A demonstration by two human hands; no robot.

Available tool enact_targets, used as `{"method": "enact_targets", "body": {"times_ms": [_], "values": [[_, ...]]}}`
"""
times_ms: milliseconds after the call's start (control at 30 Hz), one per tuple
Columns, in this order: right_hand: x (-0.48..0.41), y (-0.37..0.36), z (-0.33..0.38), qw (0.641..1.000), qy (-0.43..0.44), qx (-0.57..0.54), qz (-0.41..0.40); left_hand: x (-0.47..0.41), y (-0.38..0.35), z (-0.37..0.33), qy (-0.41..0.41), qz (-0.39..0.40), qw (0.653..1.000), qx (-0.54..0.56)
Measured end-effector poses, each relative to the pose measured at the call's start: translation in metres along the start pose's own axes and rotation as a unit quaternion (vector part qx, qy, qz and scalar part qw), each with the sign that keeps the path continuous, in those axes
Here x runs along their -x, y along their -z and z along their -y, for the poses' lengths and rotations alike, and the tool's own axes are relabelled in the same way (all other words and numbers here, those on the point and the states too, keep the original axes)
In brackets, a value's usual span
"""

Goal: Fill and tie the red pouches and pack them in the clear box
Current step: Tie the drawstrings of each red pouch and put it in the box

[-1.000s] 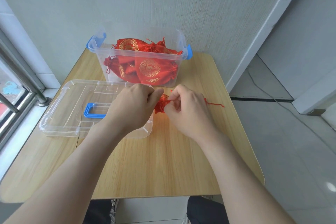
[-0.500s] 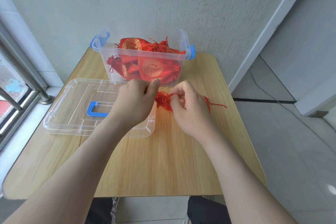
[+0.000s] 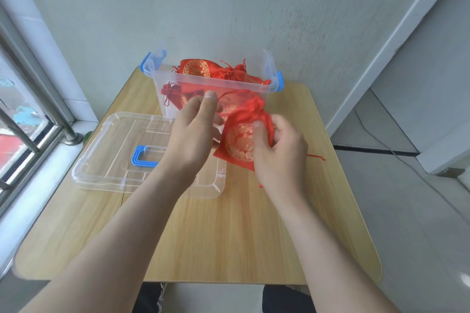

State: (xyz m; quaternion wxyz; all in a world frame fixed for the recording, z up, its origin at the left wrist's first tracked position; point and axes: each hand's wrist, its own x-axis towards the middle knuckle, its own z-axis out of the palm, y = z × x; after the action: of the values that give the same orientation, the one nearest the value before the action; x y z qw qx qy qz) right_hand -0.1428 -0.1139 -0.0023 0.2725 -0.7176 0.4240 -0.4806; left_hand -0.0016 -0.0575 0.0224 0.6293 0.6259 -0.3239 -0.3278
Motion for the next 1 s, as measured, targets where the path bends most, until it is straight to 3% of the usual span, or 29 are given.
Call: {"method": "enact_targets", "body": {"times_ms": [100,167,233,300,400,500,667,733,900,1000], "values": [[-0.014,0.001,0.012,0.997,-0.018,0.039,-0.065,-0.006,0.008,0.009,0.001,-0.077,0.988,-0.135],[-0.028,0.002,0.022,0.993,-0.074,0.01,-0.094,-0.009,0.01,0.011,0.001,-0.094,0.982,-0.164],[-0.043,0.001,0.036,0.972,-0.178,-0.13,-0.078,-0.011,0.012,0.011,0.011,-0.089,0.982,-0.165],[-0.058,-0.002,0.05,0.925,-0.252,-0.281,-0.046,-0.014,0.012,0.012,0.018,-0.083,0.979,-0.187],[-0.075,-0.014,0.066,0.914,-0.206,-0.349,-0.033,-0.015,0.012,0.016,0.02,-0.063,0.975,-0.212],[-0.095,-0.031,0.065,0.973,-0.097,-0.171,-0.118,-0.016,0.011,0.019,0.019,-0.047,0.971,-0.232],[-0.122,-0.047,0.064,0.981,-0.06,0.051,-0.177,-0.018,0.01,0.026,0.006,-0.022,0.965,-0.262],[-0.125,-0.051,0.058,0.978,-0.039,0.155,-0.137,-0.019,0.01,0.027,-0.001,-0.012,0.961,-0.278],[-0.114,-0.076,0.035,0.944,-0.021,0.32,0.084,-0.021,0.011,0.028,0.001,0.007,0.955,-0.297],[-0.108,-0.08,0.031,0.939,-0.02,0.333,0.084,-0.02,0.012,0.029,0.019,0.043,0.945,-0.324]]}}
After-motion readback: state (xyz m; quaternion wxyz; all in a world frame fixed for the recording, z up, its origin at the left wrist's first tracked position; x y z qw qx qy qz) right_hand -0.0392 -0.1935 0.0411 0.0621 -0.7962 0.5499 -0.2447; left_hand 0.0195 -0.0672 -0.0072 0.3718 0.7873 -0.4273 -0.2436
